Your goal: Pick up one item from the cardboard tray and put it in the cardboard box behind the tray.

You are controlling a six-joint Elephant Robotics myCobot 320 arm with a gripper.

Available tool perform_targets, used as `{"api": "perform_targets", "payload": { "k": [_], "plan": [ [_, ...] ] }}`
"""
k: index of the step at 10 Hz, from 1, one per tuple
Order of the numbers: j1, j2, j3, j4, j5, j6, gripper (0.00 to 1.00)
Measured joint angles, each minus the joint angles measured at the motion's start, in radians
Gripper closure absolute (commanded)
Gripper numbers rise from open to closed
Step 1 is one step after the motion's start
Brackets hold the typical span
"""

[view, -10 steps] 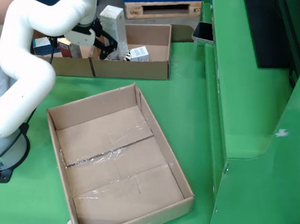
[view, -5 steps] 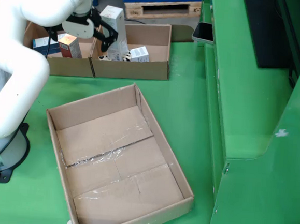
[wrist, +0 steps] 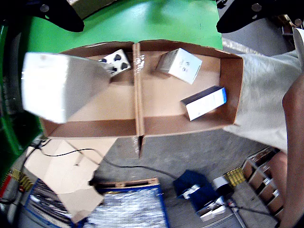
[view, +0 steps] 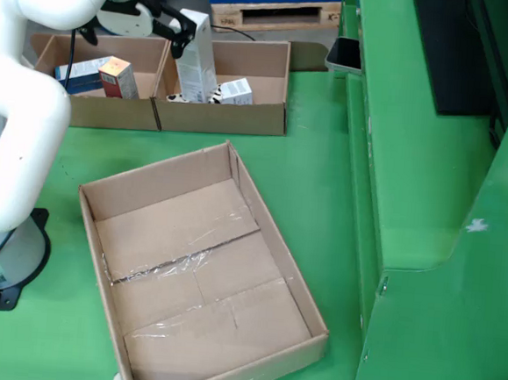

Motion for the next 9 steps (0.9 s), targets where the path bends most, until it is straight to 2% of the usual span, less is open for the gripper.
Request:
{"api": "perform_targets", "payload": {
  "k": [2, 7, 9],
  "plan": [
    [0.017, 0.095, -0.098, 0.097, -0.061, 0.073, 0.00],
    [0.044, 0.187, -0.322, 0.327, -0.127, 0.127, 0.00],
    [0.052, 0.229, -0.324, 0.414, -0.152, 0.146, 0.00]
  ]
}}
